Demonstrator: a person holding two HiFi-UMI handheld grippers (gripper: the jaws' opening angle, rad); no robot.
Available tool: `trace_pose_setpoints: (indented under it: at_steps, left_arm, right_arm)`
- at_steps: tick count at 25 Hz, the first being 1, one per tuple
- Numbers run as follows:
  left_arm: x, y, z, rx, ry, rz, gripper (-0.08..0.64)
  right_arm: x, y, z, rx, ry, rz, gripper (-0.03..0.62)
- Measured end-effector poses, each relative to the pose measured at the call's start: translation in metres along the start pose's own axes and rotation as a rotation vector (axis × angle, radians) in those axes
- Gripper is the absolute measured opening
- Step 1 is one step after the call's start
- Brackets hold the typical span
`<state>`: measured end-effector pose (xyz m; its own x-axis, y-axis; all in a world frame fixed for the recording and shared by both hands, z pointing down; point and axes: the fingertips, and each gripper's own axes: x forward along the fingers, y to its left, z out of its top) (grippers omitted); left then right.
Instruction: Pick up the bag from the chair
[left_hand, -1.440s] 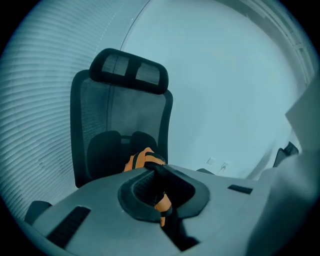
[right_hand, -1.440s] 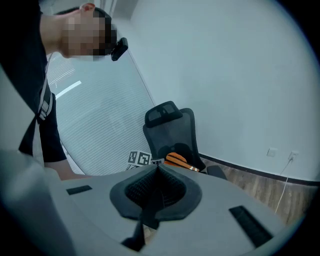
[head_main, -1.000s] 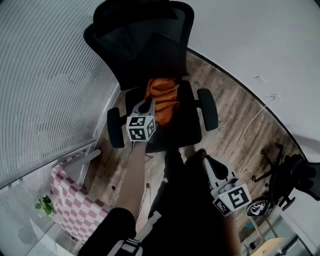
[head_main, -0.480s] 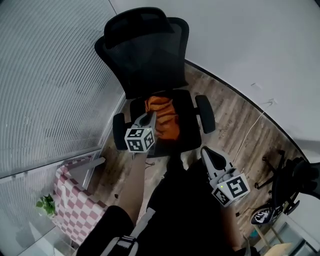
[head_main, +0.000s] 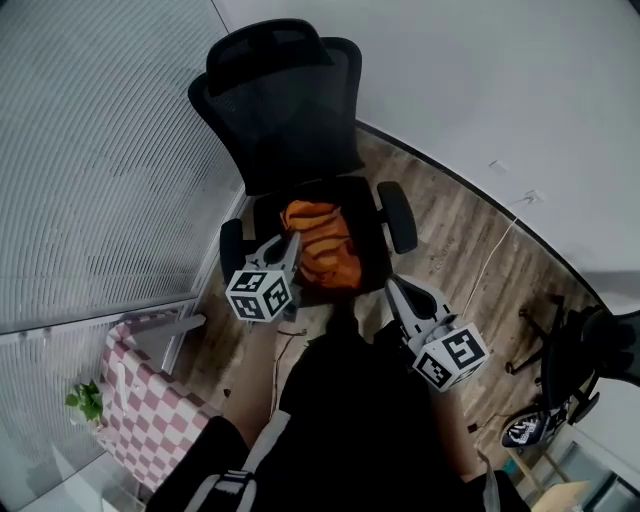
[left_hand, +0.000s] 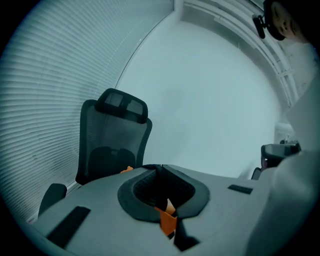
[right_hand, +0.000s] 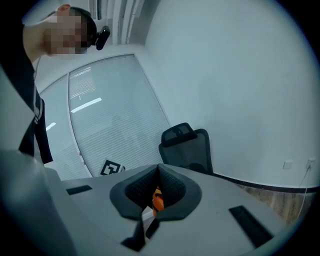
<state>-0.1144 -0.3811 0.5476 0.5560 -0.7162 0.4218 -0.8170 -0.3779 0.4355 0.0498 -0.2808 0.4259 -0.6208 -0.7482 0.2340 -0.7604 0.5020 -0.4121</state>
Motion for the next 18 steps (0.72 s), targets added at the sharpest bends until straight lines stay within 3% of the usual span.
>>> trace_pose_setpoints:
  at_steps: [9,13,18]
  left_arm:
    - [-0.07,-0.056,-0.002,0.018,-0.099,0.067,0.034]
    - [-0.11,-0.074,-0.017,0.059,-0.11,0.138,0.034]
    - [-0.159,-0.104,-0.037,0.036,-0.177,0.187,0.034]
  right_arm:
    - [-0.066,0.006,-0.003,-0.027,-0.015,0.05,0.02]
    - [-0.106,0.021,-0.016,-0.032,-0.017,0.112,0.02]
    - [-0.157,0.042,-0.042,-0.044,-0.006,0.169,0.02]
